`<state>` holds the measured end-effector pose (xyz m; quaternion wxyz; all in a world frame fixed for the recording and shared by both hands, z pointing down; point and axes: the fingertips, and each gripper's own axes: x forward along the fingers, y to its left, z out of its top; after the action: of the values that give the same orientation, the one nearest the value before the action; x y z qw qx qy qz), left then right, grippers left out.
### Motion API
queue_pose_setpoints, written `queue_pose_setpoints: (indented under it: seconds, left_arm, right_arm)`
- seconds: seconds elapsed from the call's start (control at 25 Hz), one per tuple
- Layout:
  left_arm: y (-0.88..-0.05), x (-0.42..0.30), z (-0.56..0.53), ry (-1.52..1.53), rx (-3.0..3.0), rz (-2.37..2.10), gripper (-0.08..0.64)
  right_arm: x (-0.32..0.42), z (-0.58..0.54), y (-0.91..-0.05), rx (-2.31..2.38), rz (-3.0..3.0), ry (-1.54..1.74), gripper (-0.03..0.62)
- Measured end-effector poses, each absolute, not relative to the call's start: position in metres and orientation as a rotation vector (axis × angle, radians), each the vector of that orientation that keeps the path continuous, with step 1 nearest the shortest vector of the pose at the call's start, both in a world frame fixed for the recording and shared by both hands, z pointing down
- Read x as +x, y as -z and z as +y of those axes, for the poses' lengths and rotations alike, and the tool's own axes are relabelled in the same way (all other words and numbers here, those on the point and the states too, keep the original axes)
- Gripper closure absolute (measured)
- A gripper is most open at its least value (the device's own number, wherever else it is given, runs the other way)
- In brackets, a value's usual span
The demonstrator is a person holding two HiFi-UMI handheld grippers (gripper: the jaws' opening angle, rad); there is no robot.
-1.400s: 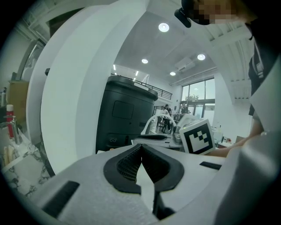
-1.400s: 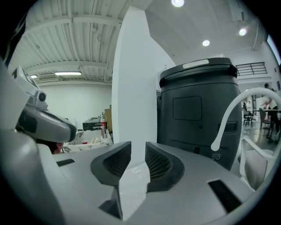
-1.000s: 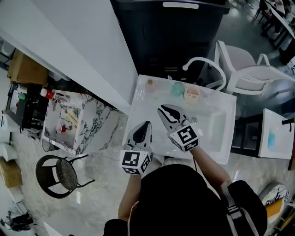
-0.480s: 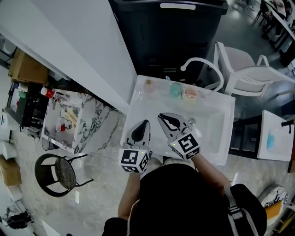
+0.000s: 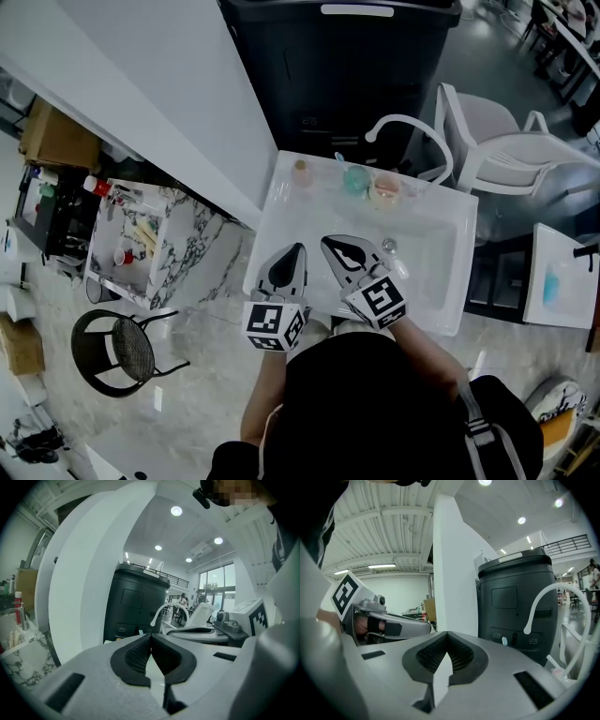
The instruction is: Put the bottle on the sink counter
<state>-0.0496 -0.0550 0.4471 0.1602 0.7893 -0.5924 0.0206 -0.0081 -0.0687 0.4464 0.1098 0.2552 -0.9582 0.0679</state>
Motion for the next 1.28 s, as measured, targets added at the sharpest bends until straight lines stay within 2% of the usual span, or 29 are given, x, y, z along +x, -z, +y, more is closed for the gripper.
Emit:
queue_pose_setpoints:
  seconds: [0.8, 1.28]
  left_arm:
    - [-0.435, 0.006, -0.049, -0.072, 2.432, -1.461, 0.541]
    - [-0.420, 0.016, 0.009, -0.078, 2.573, -1.215, 0.541]
  right_arm:
    - [0.077, -0.065, -0.433, 1.132, -2.697, -0.187, 0.588]
    - [0.101, 0.010, -0.414, 1.436, -2.554, -0.187, 0.588]
